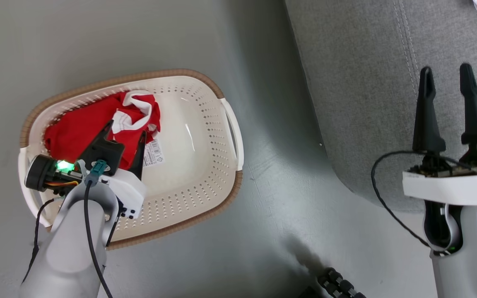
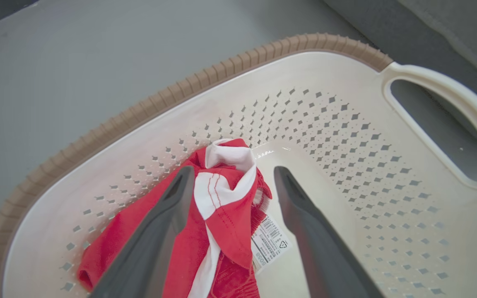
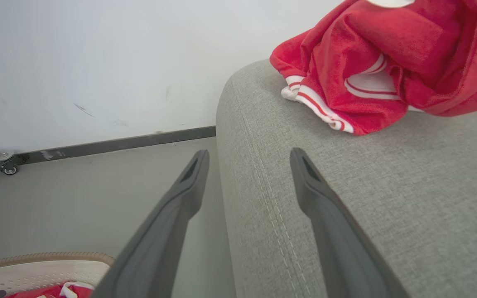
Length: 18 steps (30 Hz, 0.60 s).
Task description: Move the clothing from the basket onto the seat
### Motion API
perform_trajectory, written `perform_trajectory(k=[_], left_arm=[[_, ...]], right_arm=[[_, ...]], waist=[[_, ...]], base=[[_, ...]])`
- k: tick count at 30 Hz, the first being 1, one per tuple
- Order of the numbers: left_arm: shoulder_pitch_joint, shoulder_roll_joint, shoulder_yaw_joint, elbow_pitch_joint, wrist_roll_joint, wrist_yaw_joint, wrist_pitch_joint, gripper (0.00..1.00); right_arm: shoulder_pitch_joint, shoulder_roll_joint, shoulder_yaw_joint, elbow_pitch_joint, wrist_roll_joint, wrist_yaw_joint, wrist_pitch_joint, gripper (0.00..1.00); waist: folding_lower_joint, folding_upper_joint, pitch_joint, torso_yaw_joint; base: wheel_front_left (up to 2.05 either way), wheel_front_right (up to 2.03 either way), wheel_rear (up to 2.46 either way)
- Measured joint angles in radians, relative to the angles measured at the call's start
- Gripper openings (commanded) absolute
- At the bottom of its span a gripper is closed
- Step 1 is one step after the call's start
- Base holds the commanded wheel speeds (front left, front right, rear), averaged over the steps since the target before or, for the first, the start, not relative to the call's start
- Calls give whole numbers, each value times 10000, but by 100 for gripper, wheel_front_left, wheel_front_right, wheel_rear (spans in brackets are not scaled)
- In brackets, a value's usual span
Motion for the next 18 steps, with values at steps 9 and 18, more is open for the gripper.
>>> perform_trajectory(k=[9, 18], left_arm=[[-224, 267, -36, 596, 251, 157, 0, 100], [-816, 481, -151, 1047, 491, 282, 17, 100]], right_arm=[[-330, 0, 205, 140, 234, 0, -10, 100], [-703, 2, 286, 251, 328, 0, -12, 100]], waist=[[2, 0, 395, -365], [2, 0, 663, -659]], base=[[0, 0, 0], [0, 0, 0]])
